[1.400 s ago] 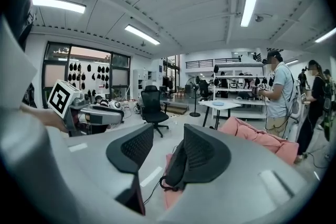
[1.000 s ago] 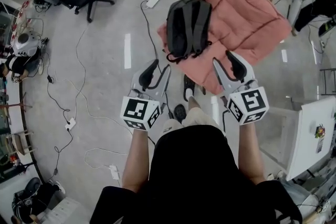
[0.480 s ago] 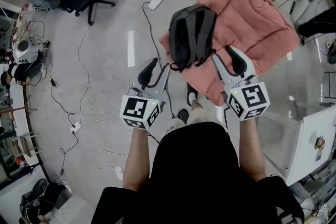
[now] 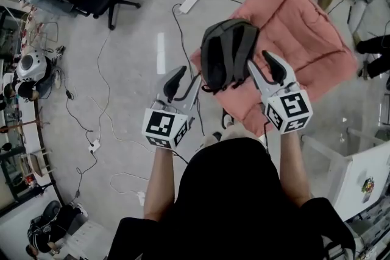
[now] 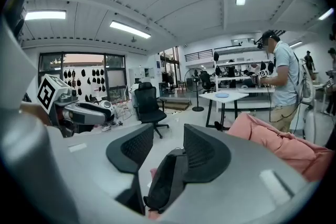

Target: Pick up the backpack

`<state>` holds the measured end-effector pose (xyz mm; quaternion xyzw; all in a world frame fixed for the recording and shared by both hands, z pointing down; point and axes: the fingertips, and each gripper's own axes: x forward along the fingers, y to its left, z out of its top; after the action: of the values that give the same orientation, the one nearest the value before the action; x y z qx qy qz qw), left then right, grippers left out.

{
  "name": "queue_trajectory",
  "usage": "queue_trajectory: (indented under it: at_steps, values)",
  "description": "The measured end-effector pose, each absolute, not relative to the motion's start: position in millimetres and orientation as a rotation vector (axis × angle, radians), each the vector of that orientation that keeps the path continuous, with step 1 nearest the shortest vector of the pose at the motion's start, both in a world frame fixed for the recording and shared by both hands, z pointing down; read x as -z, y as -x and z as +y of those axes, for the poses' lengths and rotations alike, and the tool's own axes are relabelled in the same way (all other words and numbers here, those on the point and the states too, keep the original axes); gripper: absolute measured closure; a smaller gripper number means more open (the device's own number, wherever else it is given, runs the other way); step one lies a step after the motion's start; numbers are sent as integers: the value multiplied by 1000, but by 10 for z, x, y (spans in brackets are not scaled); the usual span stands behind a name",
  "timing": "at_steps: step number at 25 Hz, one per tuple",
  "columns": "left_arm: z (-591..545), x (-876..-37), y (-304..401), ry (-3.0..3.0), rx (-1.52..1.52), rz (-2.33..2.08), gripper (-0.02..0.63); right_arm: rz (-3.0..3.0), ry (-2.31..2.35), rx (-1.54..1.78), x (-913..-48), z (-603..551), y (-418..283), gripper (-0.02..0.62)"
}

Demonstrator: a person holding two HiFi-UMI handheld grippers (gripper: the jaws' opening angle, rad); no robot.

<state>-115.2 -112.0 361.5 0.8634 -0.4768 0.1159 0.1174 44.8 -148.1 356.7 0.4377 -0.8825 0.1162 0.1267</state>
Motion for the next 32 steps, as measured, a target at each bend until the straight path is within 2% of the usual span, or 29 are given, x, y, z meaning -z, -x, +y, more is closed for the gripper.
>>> queue_trajectory:
  at_steps: [11, 32]
  values:
    - [-1629, -3855, 1046, -2453, -424, -1413, 443, -2505, -1207, -316, -3938, -2137, -576, 433]
    - [-2402, -4747, 1128, -2407, -584, -1243, 411, -2131, -918, 48, -5082, -2842, -331, 433]
